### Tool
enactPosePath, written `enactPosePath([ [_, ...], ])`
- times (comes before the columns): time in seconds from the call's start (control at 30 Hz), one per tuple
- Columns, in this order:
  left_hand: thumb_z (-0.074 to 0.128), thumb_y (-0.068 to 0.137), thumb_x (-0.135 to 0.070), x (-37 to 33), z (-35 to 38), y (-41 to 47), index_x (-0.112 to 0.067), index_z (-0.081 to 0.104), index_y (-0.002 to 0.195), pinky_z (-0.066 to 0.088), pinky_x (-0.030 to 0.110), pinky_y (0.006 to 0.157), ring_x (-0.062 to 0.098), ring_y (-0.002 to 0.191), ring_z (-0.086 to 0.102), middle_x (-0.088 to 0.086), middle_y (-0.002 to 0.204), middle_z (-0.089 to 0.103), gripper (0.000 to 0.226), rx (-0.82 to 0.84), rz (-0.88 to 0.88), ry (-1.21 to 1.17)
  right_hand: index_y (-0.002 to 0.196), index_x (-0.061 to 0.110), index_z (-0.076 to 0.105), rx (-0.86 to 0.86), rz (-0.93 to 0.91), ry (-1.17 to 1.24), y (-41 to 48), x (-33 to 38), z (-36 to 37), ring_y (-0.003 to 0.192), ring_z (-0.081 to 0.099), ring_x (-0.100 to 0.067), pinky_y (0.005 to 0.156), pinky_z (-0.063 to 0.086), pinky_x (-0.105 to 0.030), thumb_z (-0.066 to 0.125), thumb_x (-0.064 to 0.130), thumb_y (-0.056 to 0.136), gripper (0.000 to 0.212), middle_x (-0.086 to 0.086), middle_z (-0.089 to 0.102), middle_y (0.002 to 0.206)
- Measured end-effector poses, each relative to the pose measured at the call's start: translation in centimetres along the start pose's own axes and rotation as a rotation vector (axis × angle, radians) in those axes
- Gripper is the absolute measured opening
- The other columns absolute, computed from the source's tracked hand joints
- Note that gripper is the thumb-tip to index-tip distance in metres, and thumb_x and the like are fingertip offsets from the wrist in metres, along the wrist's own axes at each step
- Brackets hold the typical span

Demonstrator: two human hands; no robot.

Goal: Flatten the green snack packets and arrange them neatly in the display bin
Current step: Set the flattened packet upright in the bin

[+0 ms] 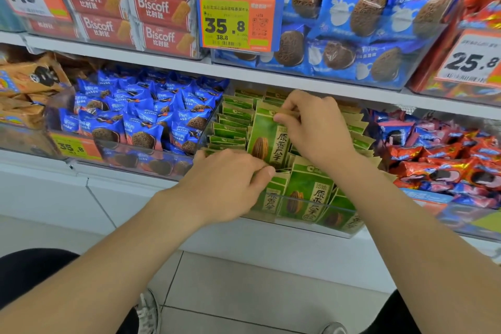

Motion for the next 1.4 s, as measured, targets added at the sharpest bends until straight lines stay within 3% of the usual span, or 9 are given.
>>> enactPosePath([
  [0.23,0.051,0.102,-0.055,0.1,-1.2,0.1,-0.042,0.076,0.112,0.045,0.046,0.094,0.018,0.100,0.060,-0.013,0.093,0.063,0.030,-0.156,-0.034,-0.090,0.113,0.001,0.061,-0.508,-0.110,0.205,-2.6,1.4,-7.2,0.087,0.065,-0.022,0.071,0.045,-0.028,0.054,0.015,0.109,0.017,-0.008,0.073,0.102],
  [0.37,0.052,0.089,-0.044,1.3,-3.0,0.1,-0.034,0.081,0.103,0.055,0.044,0.093,0.016,0.090,0.067,-0.014,0.089,0.074,0.034,-0.318,-0.076,-0.265,0.115,-0.002,0.059,-0.698,-0.014,0.294,-3.7,1.0,-10.4,0.070,0.050,0.001,0.067,0.035,-0.012,0.050,0.012,0.111,0.017,0.006,0.067,0.097],
  [0.47,0.053,0.103,-0.028,2.0,-4.4,0.1,-0.027,0.080,0.103,0.055,0.024,0.077,0.006,0.072,0.066,-0.010,0.079,0.074,0.027,-0.497,-0.121,-0.501,0.114,0.005,0.062,-0.592,0.002,0.367,-4.0,1.5,-10.4,0.065,0.058,-0.001,0.061,0.041,-0.018,0.054,0.016,0.109,0.014,0.015,0.067,0.086],
  [0.67,0.057,0.110,-0.028,-0.6,-4.4,0.4,-0.015,0.073,0.117,0.059,0.033,0.081,0.014,0.089,0.075,-0.003,0.094,0.080,0.021,-0.467,-0.016,-1.101,0.112,0.017,0.066,-0.321,0.089,0.484,-4.8,3.3,-6.3,0.052,0.050,-0.006,0.057,0.036,-0.020,0.060,0.021,0.107,0.008,0.012,0.061,0.064],
  [0.9,0.055,0.111,-0.028,0.5,-3.1,0.3,-0.019,0.056,0.118,0.056,0.038,0.064,0.023,0.077,0.064,0.006,0.087,0.073,0.011,-0.522,-0.244,-1.543,0.120,0.005,0.074,0.006,0.356,1.255,-5.4,3.3,-3.2,0.092,0.075,-0.026,0.073,0.064,-0.040,0.067,0.023,0.101,0.027,-0.015,0.080,0.108],
  [1.07,0.055,0.111,-0.028,0.2,-3.6,0.0,-0.022,0.054,0.117,0.054,0.031,0.059,0.013,0.071,0.062,-0.002,0.084,0.073,0.008,-0.536,-0.194,-1.405,0.128,0.002,0.072,0.119,0.492,1.581,-6.5,3.2,-1.6,0.108,0.074,-0.025,0.092,0.062,-0.038,0.062,0.020,0.101,0.034,-0.016,0.077,0.123],
  [1.23,0.070,0.102,-0.036,-0.9,-5.2,-0.6,-0.029,0.054,0.118,0.055,0.030,0.070,0.016,0.083,0.069,-0.001,0.113,0.070,0.024,-0.623,-0.010,-1.114,0.098,0.005,0.079,-0.073,0.487,1.236,-6.6,2.2,-2.8,0.081,0.077,-0.025,0.072,0.064,-0.038,0.066,0.019,0.104,0.020,-0.014,0.081,0.094],
  [1.33,0.073,0.090,-0.064,-1.7,-4.8,-0.8,-0.027,0.063,0.095,0.059,0.052,0.077,0.026,0.089,0.066,0.011,0.098,0.070,0.038,-0.557,-0.011,-1.071,0.088,0.006,0.077,-0.201,0.246,0.932,-6.2,3.0,-4.6,0.078,0.075,-0.033,0.074,0.063,-0.046,0.070,0.019,0.102,0.020,-0.009,0.078,0.082],
  [1.4,0.072,0.093,-0.057,-1.8,-4.8,-0.9,-0.020,0.066,0.091,0.062,0.059,0.078,0.023,0.082,0.069,0.006,0.090,0.073,0.038,-0.552,-0.020,-1.107,0.088,0.005,0.076,-0.186,0.211,0.897,-6.2,3.4,-4.6,0.075,0.073,-0.029,0.072,0.062,-0.046,0.069,0.019,0.103,0.022,-0.009,0.077,0.080],
])
Point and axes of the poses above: each hand's wrist, its own y-axis towards the middle knuckle, its own z-axis out of the palm, x = y × z, the point moved 7 cm from there along y, towards the middle knuckle
